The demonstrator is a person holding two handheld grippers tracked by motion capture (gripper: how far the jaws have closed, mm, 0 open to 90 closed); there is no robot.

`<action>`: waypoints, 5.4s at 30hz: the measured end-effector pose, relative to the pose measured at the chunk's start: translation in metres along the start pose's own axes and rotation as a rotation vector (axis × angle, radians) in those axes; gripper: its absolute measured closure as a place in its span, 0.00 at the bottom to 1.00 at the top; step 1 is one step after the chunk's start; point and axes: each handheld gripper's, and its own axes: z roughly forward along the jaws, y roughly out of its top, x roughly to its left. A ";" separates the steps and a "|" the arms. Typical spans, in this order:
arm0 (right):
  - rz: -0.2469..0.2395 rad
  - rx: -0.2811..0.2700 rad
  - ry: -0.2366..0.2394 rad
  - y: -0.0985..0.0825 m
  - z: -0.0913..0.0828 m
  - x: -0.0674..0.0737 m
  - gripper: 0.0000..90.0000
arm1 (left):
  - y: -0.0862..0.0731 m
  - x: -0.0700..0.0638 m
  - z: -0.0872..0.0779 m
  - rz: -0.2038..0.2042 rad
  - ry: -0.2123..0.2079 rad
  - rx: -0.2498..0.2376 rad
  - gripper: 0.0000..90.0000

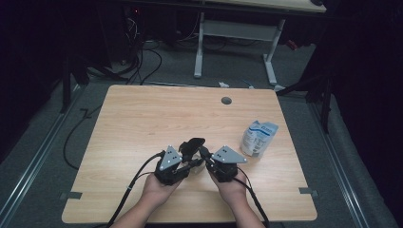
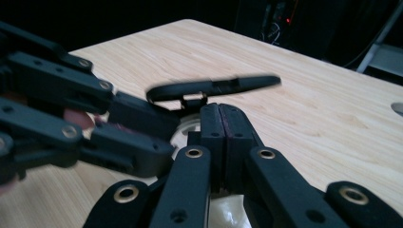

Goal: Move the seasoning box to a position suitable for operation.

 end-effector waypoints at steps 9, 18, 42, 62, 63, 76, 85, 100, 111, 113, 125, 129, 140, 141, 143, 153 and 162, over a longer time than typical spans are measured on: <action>0.042 0.024 0.011 -0.014 0.003 -0.006 0.99 | 0.004 0.002 0.001 -0.016 0.013 -0.026 0.81; 0.033 0.027 0.021 -0.017 0.006 -0.004 1.00 | 0.014 0.010 0.001 -0.054 0.036 -0.077 0.82; 0.028 0.016 0.035 -0.019 0.006 -0.006 1.00 | 0.025 0.029 0.007 -0.078 0.135 -0.128 0.88; 0.013 0.017 0.002 -0.026 -0.019 -0.010 0.88 | 0.013 0.060 -0.035 0.049 0.187 -0.065 0.81; 0.013 0.017 0.002 -0.026 -0.019 -0.010 0.88 | 0.013 0.060 -0.035 0.049 0.187 -0.065 0.81; 0.142 0.050 -0.191 -0.075 -0.072 -0.064 0.76 | -0.002 0.089 -0.070 0.065 0.225 0.019 0.77; 0.189 0.087 -0.283 -0.087 -0.083 -0.087 0.72 | 0.008 0.092 -0.079 -0.009 0.173 -0.001 0.79; 0.267 0.092 -0.345 -0.089 -0.090 -0.130 0.60 | 0.012 0.099 -0.095 -0.028 0.264 -0.063 0.58; 0.239 0.070 -0.265 -0.087 -0.075 -0.152 0.69 | 0.008 0.094 -0.089 -0.017 0.265 -0.075 0.51; 0.218 0.071 -0.273 -0.086 -0.074 -0.151 0.75 | 0.007 0.094 -0.089 -0.003 0.267 -0.067 0.51; 0.160 0.091 -0.273 -0.081 -0.077 -0.136 1.00 | 0.007 0.096 -0.092 -0.012 0.254 -0.063 0.51; 0.156 0.089 -0.258 -0.079 -0.076 -0.123 1.00 | 0.008 0.094 -0.091 -0.033 0.240 -0.053 0.51; 0.169 0.078 -0.277 -0.077 -0.073 -0.099 0.92 | 0.008 0.092 -0.089 -0.038 0.221 -0.048 0.51; 0.175 0.068 -0.283 -0.076 -0.074 -0.098 0.85 | 0.008 0.092 -0.089 -0.039 0.219 -0.047 0.50; 0.180 0.066 -0.291 -0.076 -0.074 -0.096 0.81 | 0.007 0.092 -0.089 -0.031 0.215 -0.040 0.50; 0.196 0.069 -0.335 -0.061 -0.062 -0.098 0.64 | 0.006 0.092 -0.089 -0.032 0.205 -0.035 0.49; 0.176 0.064 -0.359 -0.060 -0.056 -0.099 0.70 | 0.008 0.095 -0.089 -0.056 0.208 -0.042 0.49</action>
